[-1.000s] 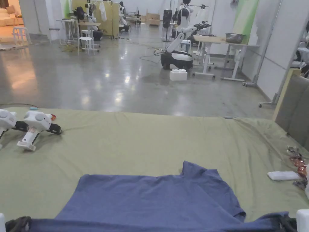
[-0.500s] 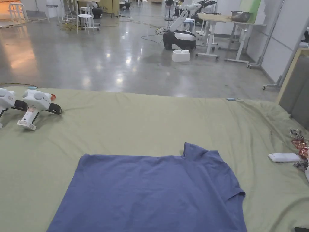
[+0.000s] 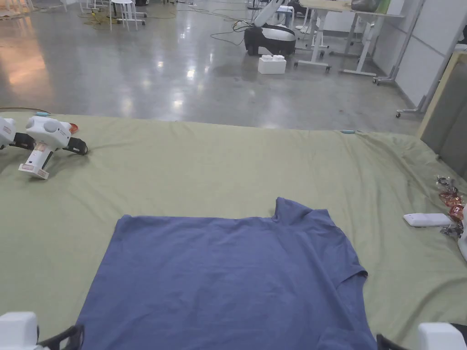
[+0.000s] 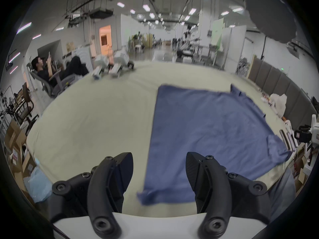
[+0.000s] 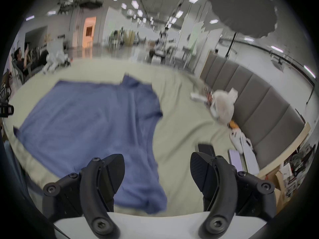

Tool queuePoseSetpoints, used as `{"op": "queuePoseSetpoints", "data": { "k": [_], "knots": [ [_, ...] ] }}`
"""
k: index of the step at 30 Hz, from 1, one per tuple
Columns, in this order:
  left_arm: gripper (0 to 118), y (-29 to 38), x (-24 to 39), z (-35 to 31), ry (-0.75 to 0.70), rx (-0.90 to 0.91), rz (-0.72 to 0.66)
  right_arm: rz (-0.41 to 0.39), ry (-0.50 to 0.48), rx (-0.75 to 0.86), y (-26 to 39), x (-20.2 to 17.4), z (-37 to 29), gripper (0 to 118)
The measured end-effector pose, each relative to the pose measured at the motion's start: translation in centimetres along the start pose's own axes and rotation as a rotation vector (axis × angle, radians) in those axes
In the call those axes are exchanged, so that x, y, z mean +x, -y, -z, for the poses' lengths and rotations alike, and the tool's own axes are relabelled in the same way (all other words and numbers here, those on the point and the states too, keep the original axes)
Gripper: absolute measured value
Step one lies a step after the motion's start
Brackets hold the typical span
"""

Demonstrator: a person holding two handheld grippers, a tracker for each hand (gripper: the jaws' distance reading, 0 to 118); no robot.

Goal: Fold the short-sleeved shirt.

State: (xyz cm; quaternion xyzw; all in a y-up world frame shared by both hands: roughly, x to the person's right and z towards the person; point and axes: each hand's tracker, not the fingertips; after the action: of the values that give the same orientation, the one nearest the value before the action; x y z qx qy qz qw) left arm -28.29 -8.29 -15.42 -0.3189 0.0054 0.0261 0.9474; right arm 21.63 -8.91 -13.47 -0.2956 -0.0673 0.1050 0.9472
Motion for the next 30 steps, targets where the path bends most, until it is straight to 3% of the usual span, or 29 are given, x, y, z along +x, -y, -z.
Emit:
{"op": "queuePoseSetpoints", "data": {
  "k": [4, 6, 7, 9, 11, 14, 21, 25, 30],
  "knots": [
    [65, -2.2, 2.4, 0.3, 0.041, 0.155, 0.01, 0.116, -0.052, 0.178, -2.8, -1.6, -0.2, 82],
    [58, -3.3, 4.1, 0.1, 0.043, 0.219, 0.023, 0.134, -0.062, 0.253, -4.1, -2.7, -0.6, 73],
    [52, -3.7, 4.9, -0.1, 0.048, 0.255, 0.038, 0.138, -0.059, 0.29, -4.8, -3.5, -0.6, 66],
    [37, -4.1, 6.3, -0.5, 0.039, 0.329, 0.053, 0.15, -0.059, 0.361, -5.8, -4.5, -1.0, 39],
    [17, -4.5, 7.5, -1.1, 0.032, 0.389, 0.07, 0.156, -0.05, 0.415, -6.5, -5.5, -1.0, 3],
    [0, -4.5, 7.8, -0.7, 0.015, 0.424, 0.065, 0.158, -0.052, 0.472, -7.1, -6.5, -1.2, 0],
    [0, -4.1, 5.9, 0.3, 0.018, 0.401, 0.06, 0.146, -0.056, 0.483, -7.2, -7.4, -0.6, 0],
    [0, -2.9, 1.8, 0.7, 0.156, 0.2, -0.1, 0.144, -0.071, 0.438, -6.7, -7.3, 0.0, 0],
    [0, 0.6, -3.3, 1.1, 0.094, 0.009, -0.13, 0.135, -0.095, 0.384, -5.5, -7.4, 0.9, 0]
  ]
}}
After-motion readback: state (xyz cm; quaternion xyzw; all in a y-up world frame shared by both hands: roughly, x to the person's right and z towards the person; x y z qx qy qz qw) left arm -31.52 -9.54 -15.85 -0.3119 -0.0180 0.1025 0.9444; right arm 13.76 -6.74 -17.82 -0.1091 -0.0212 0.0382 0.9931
